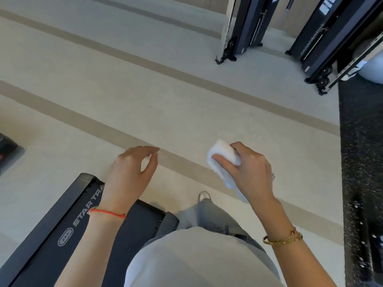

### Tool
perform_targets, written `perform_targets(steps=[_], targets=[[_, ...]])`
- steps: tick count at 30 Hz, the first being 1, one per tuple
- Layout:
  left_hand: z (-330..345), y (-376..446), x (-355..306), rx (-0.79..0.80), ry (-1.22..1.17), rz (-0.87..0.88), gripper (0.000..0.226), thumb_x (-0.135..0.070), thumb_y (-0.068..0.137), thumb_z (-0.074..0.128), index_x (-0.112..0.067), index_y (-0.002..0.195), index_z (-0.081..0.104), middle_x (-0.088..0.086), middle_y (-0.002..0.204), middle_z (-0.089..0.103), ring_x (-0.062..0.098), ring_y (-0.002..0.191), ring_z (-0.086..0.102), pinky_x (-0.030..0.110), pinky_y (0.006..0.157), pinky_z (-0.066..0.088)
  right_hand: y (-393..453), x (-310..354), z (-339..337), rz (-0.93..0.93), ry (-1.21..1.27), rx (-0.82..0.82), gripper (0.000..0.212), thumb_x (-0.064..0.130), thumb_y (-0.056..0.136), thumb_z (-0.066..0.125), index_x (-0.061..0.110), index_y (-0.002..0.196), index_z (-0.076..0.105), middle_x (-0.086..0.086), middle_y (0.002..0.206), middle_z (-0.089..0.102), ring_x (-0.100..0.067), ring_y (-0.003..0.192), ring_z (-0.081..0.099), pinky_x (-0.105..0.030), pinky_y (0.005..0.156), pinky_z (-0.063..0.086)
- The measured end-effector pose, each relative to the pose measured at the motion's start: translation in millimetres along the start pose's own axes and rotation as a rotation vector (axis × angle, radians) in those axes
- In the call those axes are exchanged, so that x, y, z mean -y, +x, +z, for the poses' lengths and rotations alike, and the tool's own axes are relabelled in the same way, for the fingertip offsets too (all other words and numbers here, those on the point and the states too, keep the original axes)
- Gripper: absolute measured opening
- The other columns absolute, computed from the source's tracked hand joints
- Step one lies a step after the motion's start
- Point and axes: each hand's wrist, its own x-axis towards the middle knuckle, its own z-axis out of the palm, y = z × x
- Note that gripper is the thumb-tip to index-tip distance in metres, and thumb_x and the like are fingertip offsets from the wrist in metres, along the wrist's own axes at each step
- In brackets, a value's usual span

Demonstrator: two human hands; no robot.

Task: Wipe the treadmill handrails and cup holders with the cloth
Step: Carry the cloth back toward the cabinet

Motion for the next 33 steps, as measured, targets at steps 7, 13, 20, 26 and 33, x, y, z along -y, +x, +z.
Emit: perform_targets(steps=[7, 13, 20, 26, 33], targets=[[15.8, 108.1, 39.0, -0.064, -0.003, -0.137, 0.023, -0.016, 0.094, 0.059, -0.015, 0.112, 0.073, 0.001, 0.107, 0.073, 0.015, 0.100, 0.068, 0.043, 0.084, 0.056, 136.0, 5.4, 66.3, -0.136, 0.056, 0.067, 0.050, 0.063, 0.082, 0.053, 0.016, 0.089, 0.066, 0.001, 0.068, 0.064, -0.020, 0.057, 0.057, -0.029, 0.053, 0.049], [12.7, 230.1, 64.9, -0.231, 0.054, -0.216, 0.020, -0.016, 0.093, 0.061, -0.018, 0.108, 0.074, -0.004, 0.104, 0.074, 0.017, 0.092, 0.068, 0.043, 0.075, 0.057, 289.0, 20.9, 122.0, -0.234, 0.097, 0.130, 0.041, 0.062, 0.081, 0.060, 0.022, 0.087, 0.062, 0.005, 0.065, 0.058, -0.017, 0.056, 0.054, -0.029, 0.051, 0.046], [-3.8, 344.1, 91.2, -0.338, 0.082, -0.335, 0.018, -0.014, 0.093, 0.062, -0.020, 0.104, 0.075, -0.004, 0.101, 0.074, 0.018, 0.091, 0.069, 0.041, 0.074, 0.057, 436.9, 64.7, 173.1, -0.371, 0.182, 0.171, 0.047, 0.069, 0.079, 0.049, 0.024, 0.085, 0.061, 0.008, 0.065, 0.059, -0.014, 0.057, 0.054, -0.025, 0.050, 0.043], [-16.0, 414.6, 140.3, -0.374, 0.094, -0.389, 0.018, -0.012, 0.091, 0.063, -0.017, 0.103, 0.075, -0.004, 0.097, 0.074, 0.016, 0.088, 0.069, 0.040, 0.074, 0.057, 519.3, 99.2, 231.6, -0.389, 0.190, 0.249, 0.046, 0.068, 0.077, 0.044, 0.023, 0.078, 0.056, 0.007, 0.060, 0.056, -0.016, 0.055, 0.055, -0.029, 0.049, 0.045], [-43.4, 514.8, 223.7, -0.380, 0.087, -0.416, 0.026, -0.025, 0.092, 0.054, -0.016, 0.104, 0.075, -0.002, 0.096, 0.074, 0.018, 0.088, 0.070, 0.043, 0.075, 0.057, 619.1, 155.7, 307.5, -0.389, 0.183, 0.288, 0.040, 0.063, 0.079, 0.056, 0.023, 0.078, 0.057, 0.007, 0.062, 0.059, -0.017, 0.058, 0.057, -0.028, 0.052, 0.043]])
